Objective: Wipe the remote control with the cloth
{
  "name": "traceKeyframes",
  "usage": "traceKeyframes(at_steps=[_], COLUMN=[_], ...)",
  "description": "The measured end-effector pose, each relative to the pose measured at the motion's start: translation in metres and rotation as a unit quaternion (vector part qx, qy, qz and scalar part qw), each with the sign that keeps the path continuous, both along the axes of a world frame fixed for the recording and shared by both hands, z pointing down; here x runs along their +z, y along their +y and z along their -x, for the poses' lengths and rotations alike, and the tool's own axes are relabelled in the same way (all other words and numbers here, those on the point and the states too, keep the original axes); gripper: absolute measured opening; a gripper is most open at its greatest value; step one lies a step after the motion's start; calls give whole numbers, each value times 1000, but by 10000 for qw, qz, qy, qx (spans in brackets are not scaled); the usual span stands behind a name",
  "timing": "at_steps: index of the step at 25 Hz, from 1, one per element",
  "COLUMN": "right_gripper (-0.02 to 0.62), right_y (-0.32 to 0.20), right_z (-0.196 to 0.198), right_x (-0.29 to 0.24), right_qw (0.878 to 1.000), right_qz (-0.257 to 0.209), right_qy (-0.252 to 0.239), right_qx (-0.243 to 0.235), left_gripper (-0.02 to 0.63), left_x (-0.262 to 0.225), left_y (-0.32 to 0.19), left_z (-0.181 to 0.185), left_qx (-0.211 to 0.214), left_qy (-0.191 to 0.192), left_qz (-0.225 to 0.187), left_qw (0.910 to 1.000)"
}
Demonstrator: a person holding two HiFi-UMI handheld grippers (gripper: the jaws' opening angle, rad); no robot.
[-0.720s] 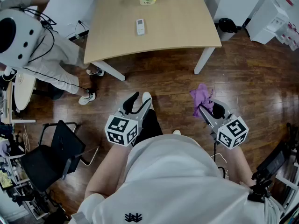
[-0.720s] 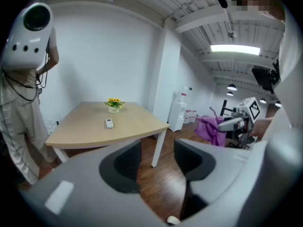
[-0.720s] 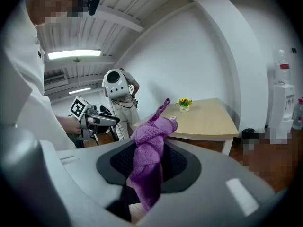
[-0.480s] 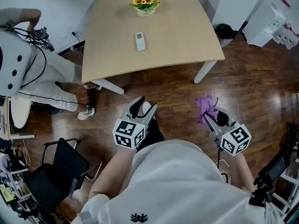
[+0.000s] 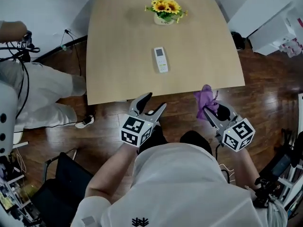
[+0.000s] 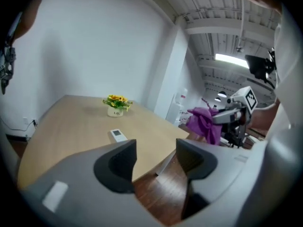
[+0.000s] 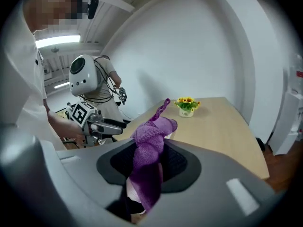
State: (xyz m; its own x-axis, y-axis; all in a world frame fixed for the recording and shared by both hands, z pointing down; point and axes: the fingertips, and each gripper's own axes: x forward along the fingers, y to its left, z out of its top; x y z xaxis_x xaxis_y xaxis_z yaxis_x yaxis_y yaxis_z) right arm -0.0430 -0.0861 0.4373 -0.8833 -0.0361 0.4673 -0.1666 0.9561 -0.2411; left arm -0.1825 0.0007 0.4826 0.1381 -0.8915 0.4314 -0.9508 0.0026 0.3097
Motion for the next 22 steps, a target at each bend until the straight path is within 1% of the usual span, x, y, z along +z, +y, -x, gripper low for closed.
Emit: traceKeyframes(at_steps=[3, 7, 9, 11, 13, 15, 17, 20, 22], right_gripper=[127, 127, 127, 127, 127, 127, 127, 127, 127], right_y=[-6, -26, -37, -47, -67, -88, -101, -118, -133], right_z=[37, 66, 80, 85, 86, 86, 83, 81, 78], right_x=[1, 6, 8, 4, -1, -2, 2, 4, 4], right_qw=[9996, 9988, 9979, 9967, 9964, 9963, 9954, 9939, 9936], right_qz=[-31, 50, 23, -50, -57, 26, 62, 71, 96], right_qy=[83, 156, 135, 120, 101, 77, 124, 155, 173], right_qx=[-250, -452, -628, -803, -845, -851, -947, -1086, -1113], left_gripper=[275, 284, 302, 318, 332, 356, 363, 385, 394], left_x=[12, 26, 37, 48, 60, 74, 91, 118, 134], left_y=[-11, -29, -39, -47, -61, -80, -97, -119, -134], left_z=[28, 45, 54, 59, 62, 67, 71, 84, 91], left_qx=[-121, -432, -621, -865, -1141, -1349, -1526, -1917, -2155], left_qy=[150, 314, 320, 359, 391, 333, 284, 313, 260], left_qz=[143, 253, 343, 483, 625, 793, 998, 1295, 1466], left_qw=[9997, 9983, 9970, 9944, 9907, 9871, 9828, 9724, 9651])
